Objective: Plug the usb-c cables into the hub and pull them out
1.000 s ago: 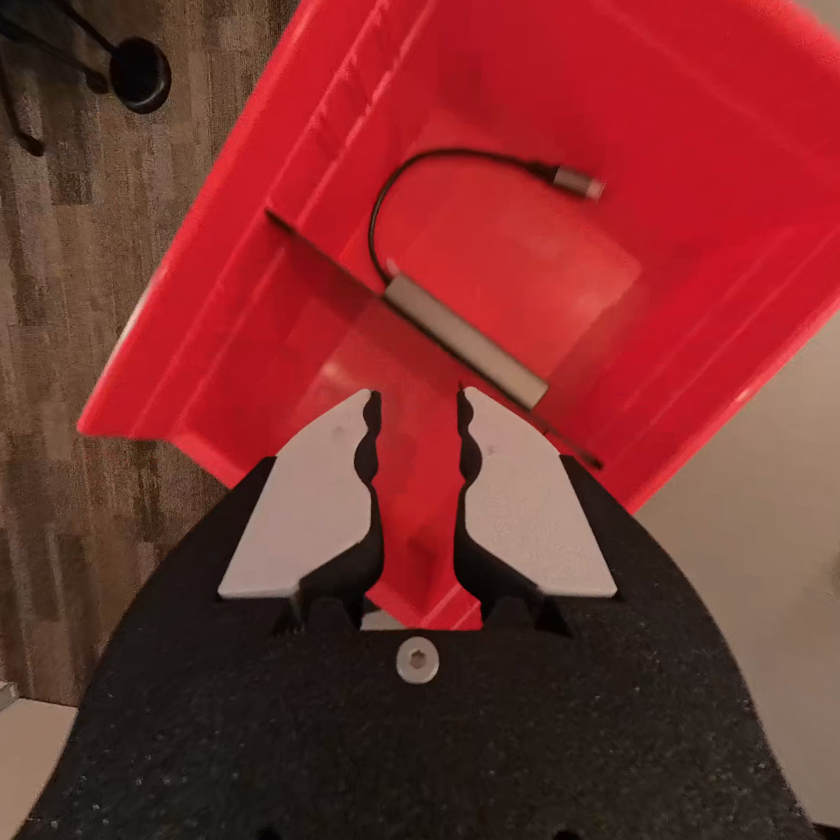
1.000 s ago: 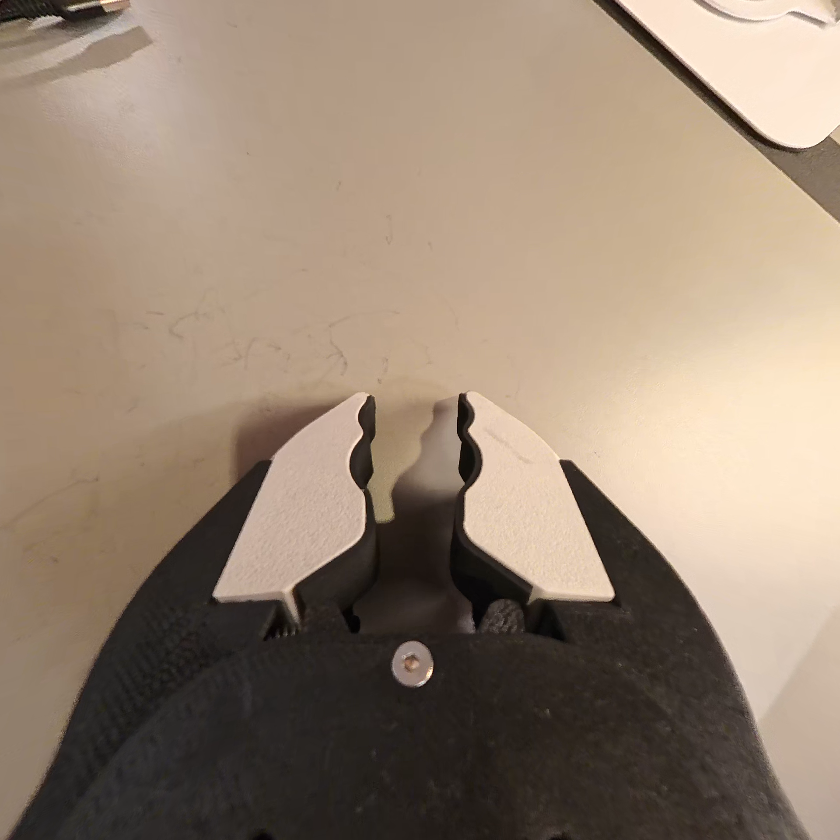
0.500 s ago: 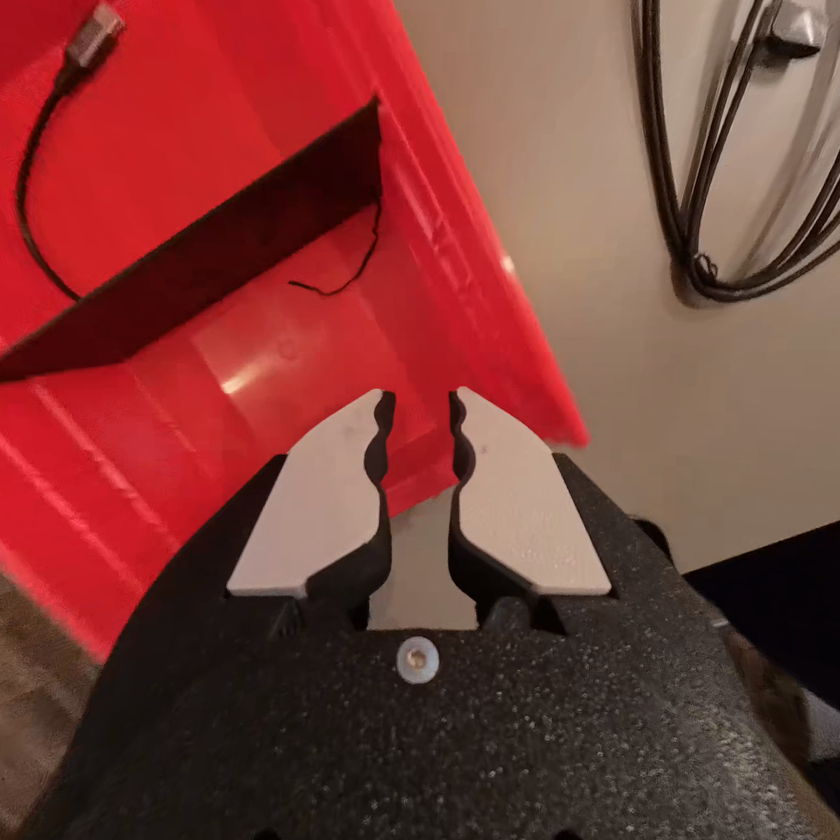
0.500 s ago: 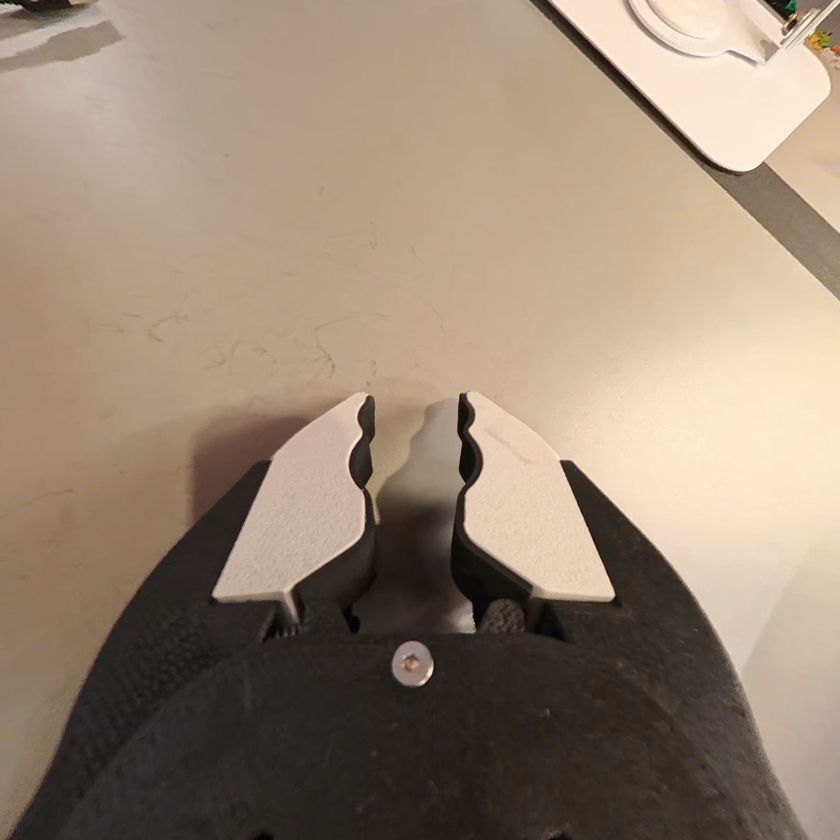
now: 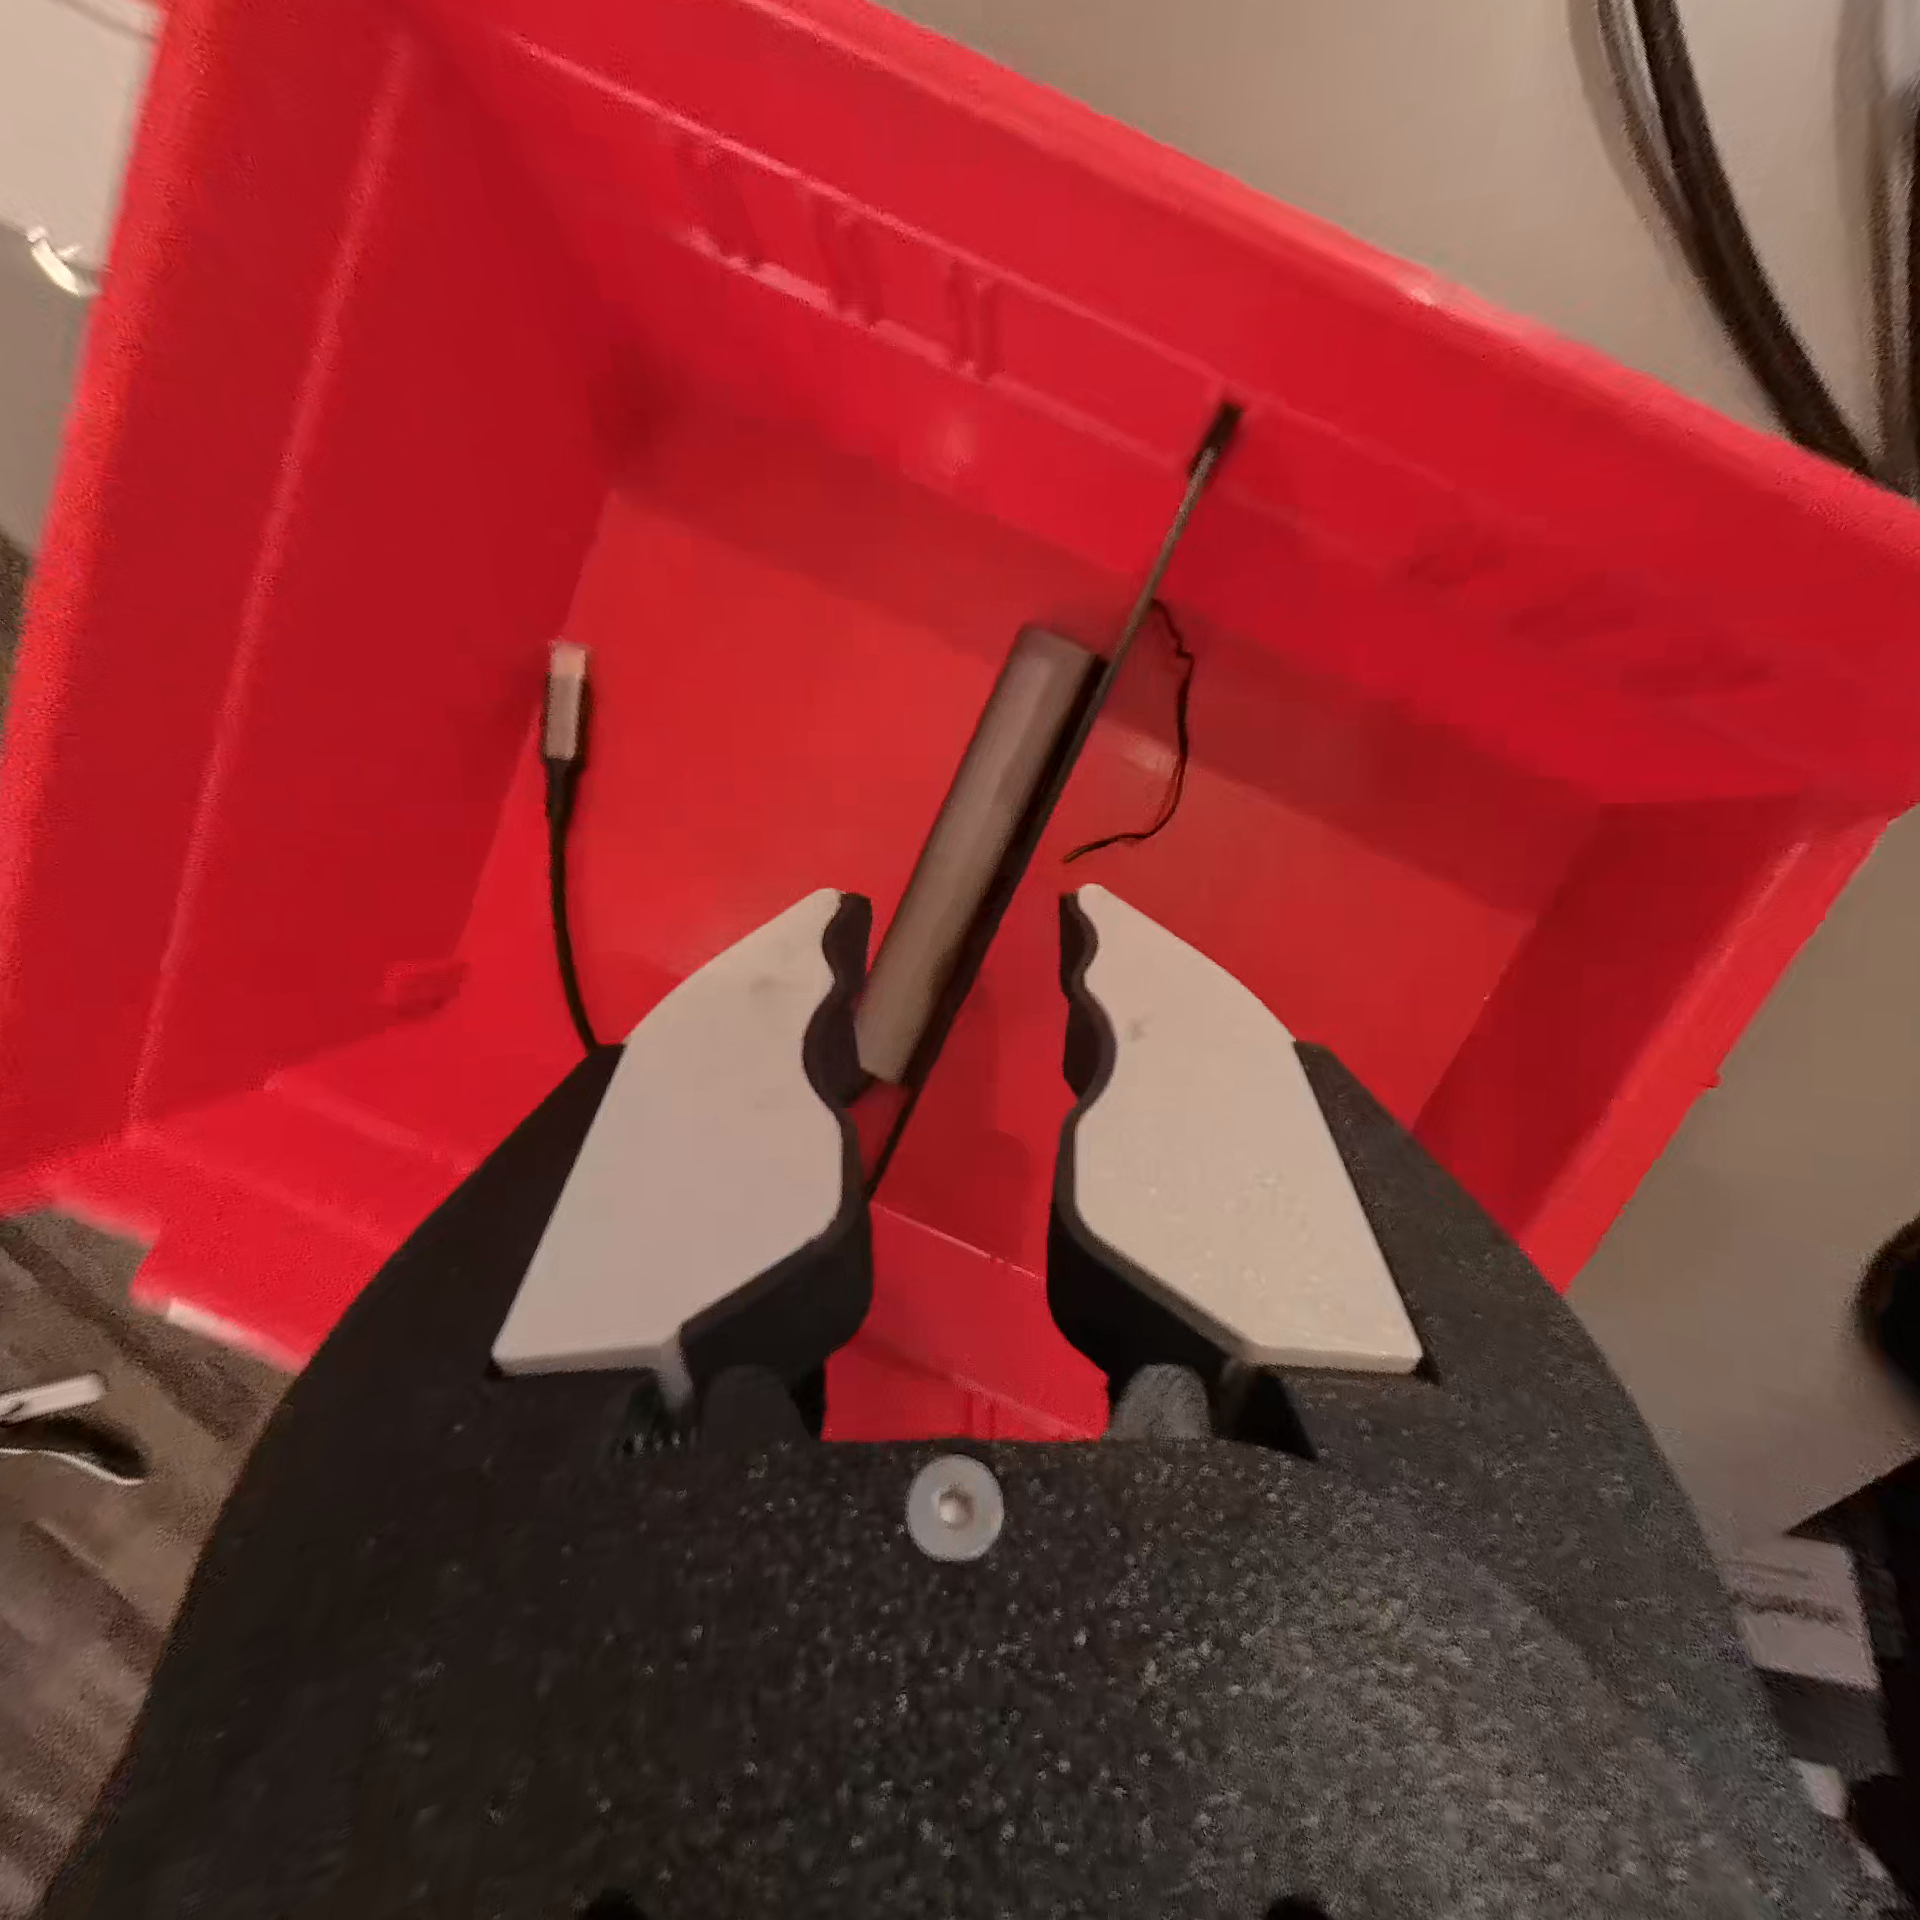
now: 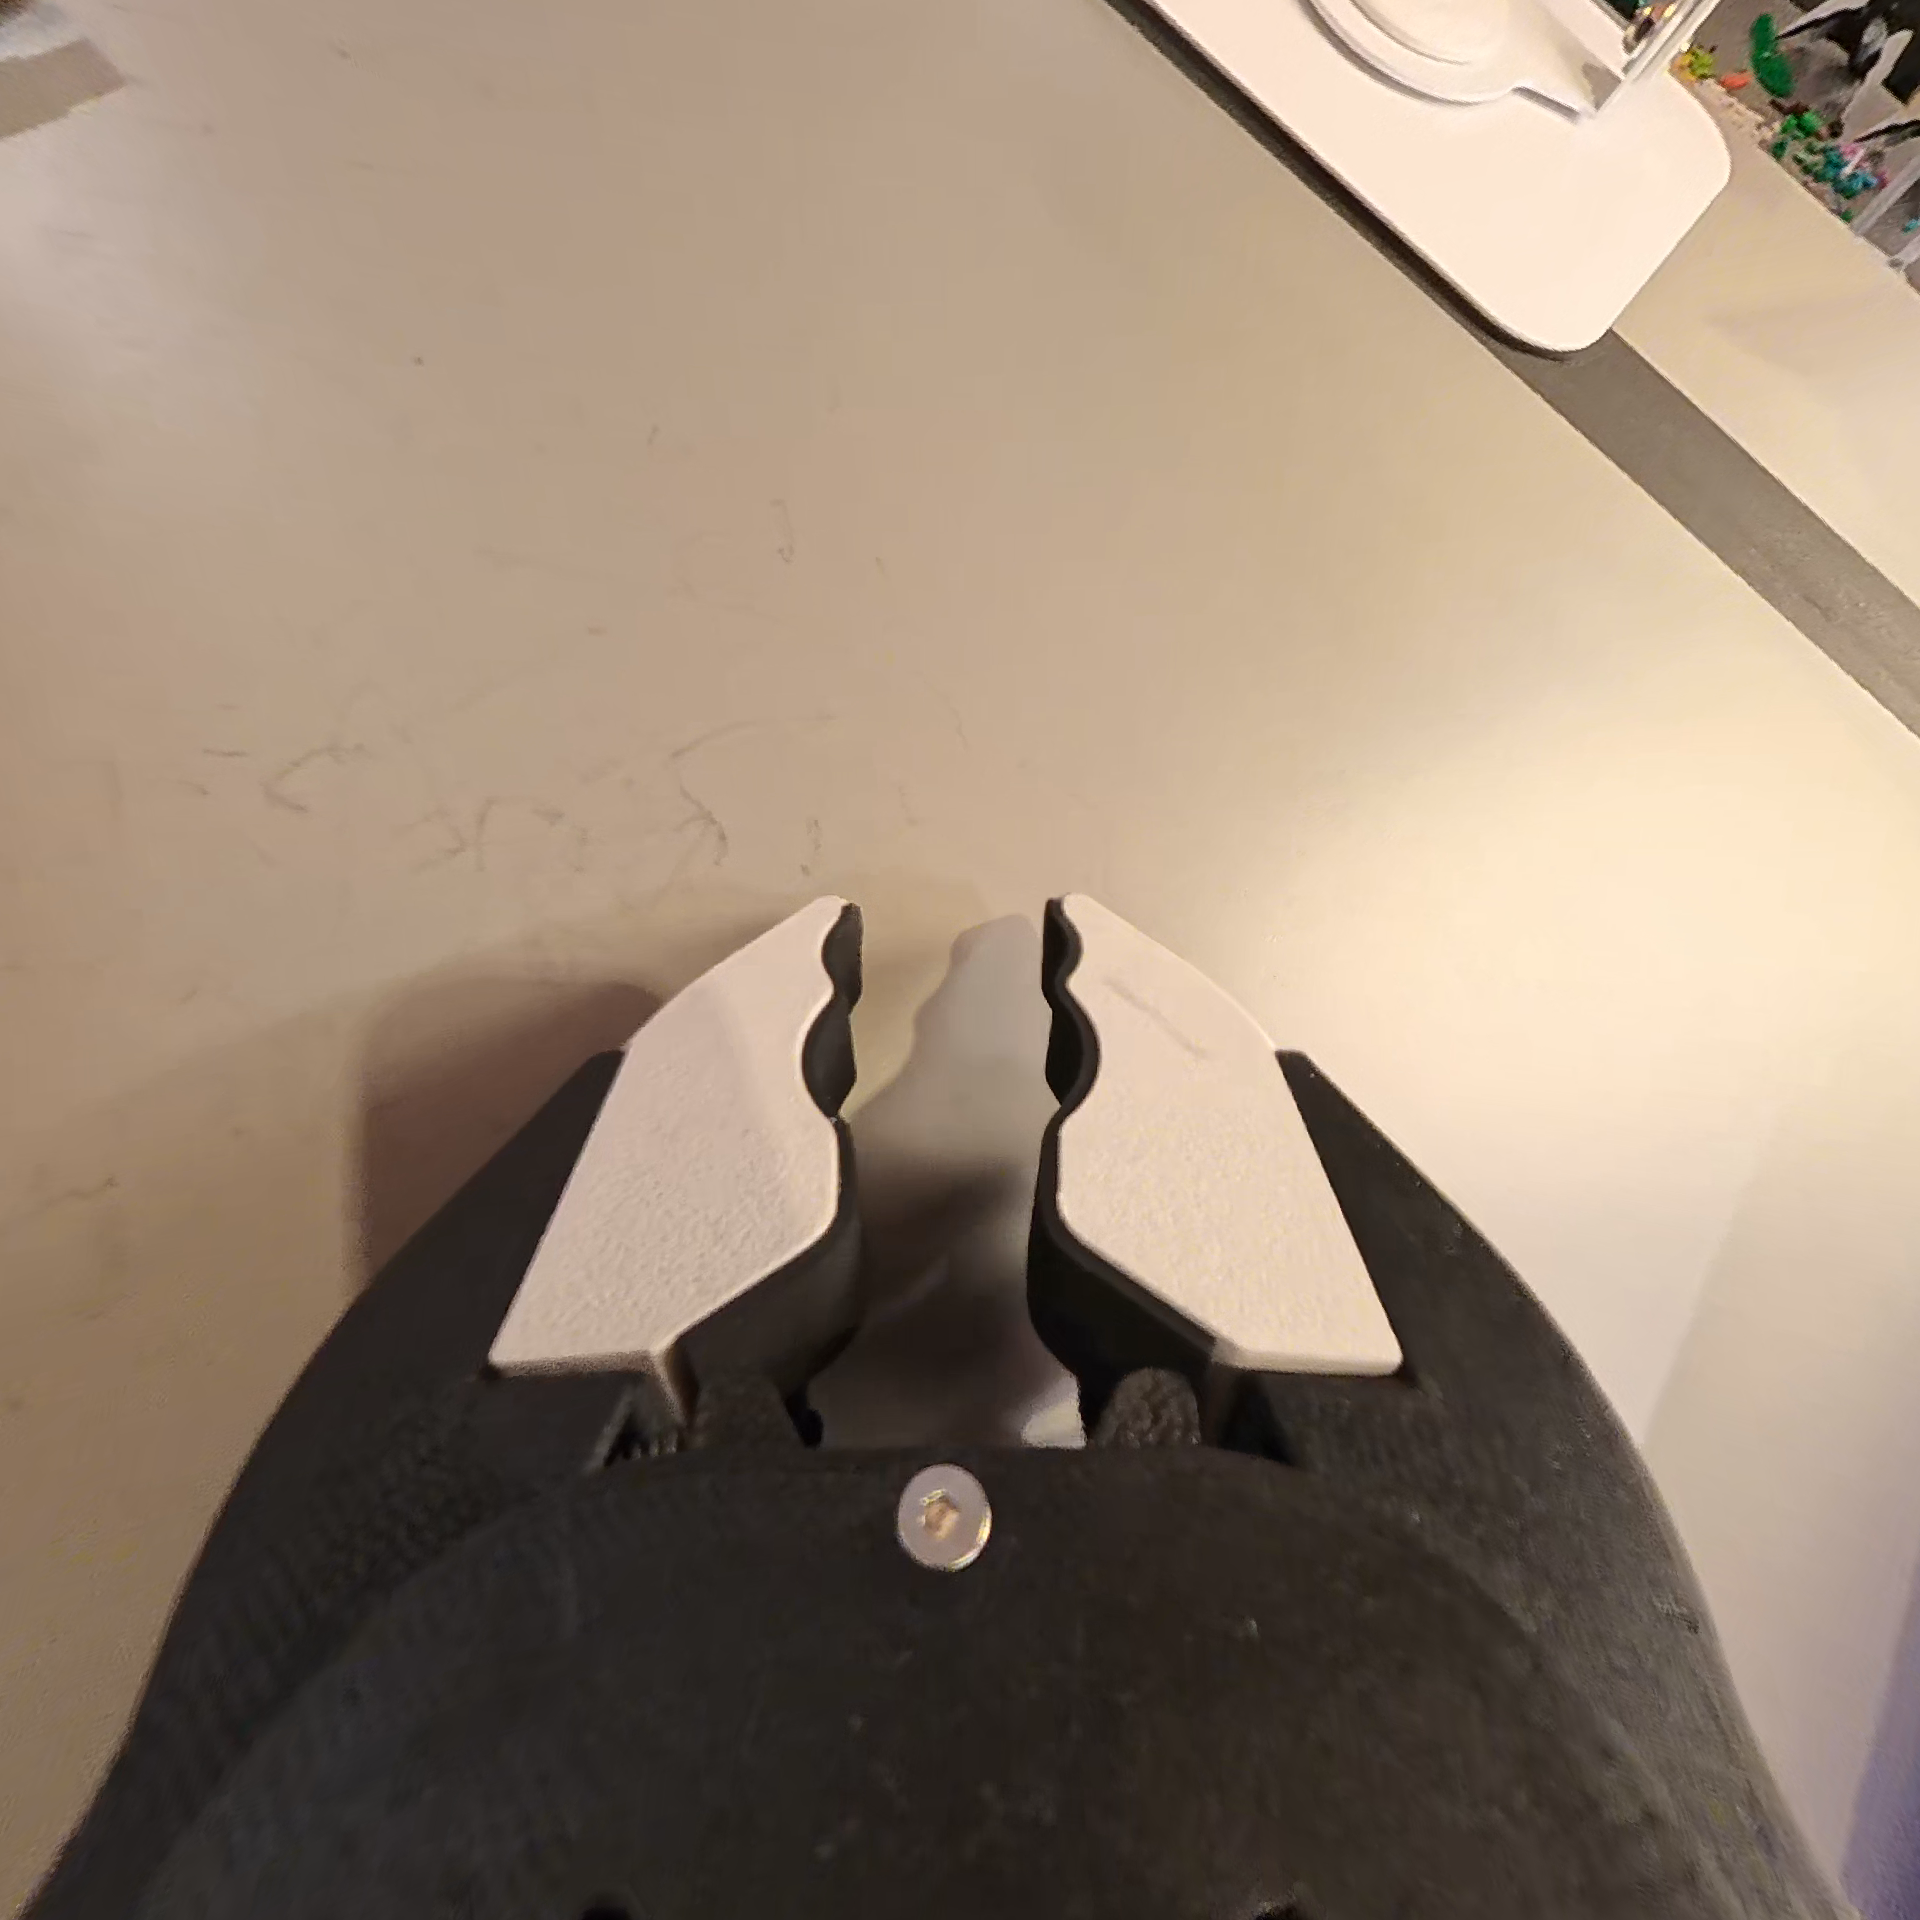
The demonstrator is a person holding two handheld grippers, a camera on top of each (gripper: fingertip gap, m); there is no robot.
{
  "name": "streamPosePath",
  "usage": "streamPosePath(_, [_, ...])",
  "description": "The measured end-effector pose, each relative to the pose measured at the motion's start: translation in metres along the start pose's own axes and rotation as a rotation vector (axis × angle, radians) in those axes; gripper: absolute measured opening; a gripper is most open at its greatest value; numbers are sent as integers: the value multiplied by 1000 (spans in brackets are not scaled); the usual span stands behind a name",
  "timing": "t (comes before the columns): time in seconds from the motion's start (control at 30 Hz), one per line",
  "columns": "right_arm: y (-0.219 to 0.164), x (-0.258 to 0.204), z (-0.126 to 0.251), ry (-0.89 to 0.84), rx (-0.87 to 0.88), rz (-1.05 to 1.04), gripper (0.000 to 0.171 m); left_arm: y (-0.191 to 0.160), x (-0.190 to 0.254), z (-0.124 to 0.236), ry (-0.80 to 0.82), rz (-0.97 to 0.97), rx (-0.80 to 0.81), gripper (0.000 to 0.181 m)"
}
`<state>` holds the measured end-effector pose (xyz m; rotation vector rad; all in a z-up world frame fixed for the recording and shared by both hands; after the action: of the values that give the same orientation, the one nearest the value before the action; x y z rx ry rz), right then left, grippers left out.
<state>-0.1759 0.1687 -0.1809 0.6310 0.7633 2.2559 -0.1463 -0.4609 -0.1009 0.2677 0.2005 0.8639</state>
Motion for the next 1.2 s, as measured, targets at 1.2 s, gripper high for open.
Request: streamPosePath(1.2, [1, -12, 5, -142, 22, 88, 19, -14, 30, -29, -94, -963, 79, 9])
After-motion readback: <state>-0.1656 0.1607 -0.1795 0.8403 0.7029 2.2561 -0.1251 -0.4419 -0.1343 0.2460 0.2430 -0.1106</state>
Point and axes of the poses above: each gripper's, where its closed fingertips meet, z back along the fingers, y out of its top, x = y × z across the jaws, the point moved 7 cm from there along z, back along the fingers, and after that the axes turned 4 degrees about -x, right-handed, at the moved point
